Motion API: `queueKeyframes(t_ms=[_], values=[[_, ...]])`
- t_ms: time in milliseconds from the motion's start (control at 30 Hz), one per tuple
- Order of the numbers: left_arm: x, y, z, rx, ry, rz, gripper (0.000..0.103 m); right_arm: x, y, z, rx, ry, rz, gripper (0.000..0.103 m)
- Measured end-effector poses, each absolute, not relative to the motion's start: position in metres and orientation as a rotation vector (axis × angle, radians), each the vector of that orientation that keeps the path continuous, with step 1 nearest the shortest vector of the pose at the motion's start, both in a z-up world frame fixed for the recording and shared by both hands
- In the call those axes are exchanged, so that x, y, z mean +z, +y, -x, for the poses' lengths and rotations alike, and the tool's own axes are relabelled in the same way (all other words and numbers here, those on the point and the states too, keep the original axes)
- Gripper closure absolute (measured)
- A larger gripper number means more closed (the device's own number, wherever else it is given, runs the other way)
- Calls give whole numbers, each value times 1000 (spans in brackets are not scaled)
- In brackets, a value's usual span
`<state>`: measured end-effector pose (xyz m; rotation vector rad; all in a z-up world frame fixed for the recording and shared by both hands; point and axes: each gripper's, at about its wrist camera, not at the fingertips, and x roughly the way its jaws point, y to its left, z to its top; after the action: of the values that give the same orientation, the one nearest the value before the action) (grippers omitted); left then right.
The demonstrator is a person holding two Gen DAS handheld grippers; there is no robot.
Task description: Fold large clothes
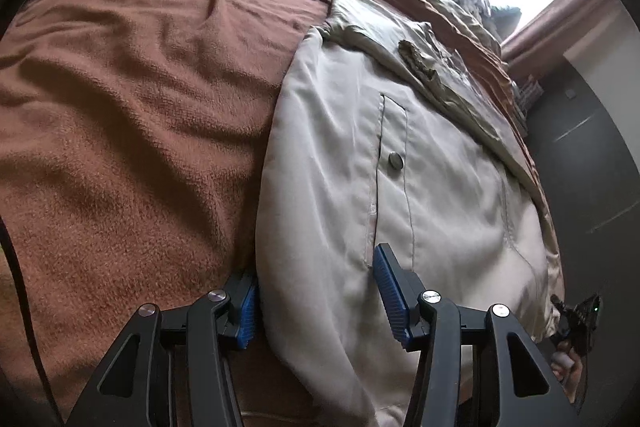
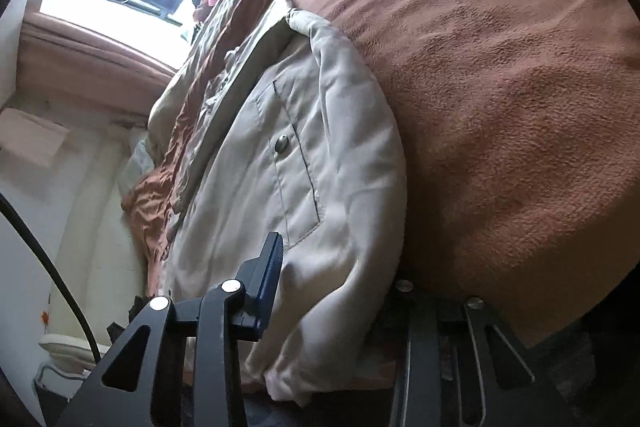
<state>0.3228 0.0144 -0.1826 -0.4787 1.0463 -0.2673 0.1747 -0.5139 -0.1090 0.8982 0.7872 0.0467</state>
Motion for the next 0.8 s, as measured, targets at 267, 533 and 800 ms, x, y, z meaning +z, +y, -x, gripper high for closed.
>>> queueKeyframes(t_ms=[267, 533, 800], values=[[-182, 15, -298, -261, 1044, 496, 88, -96, -494, -184, 25, 853, -831, 99], [-142, 17, -289, -243, 959, 457, 98, -37, -486, -157, 22, 736, -784, 102], [-94, 41, -275, -272, 859, 520, 99, 13, -466, -123, 82, 643, -735, 102]])
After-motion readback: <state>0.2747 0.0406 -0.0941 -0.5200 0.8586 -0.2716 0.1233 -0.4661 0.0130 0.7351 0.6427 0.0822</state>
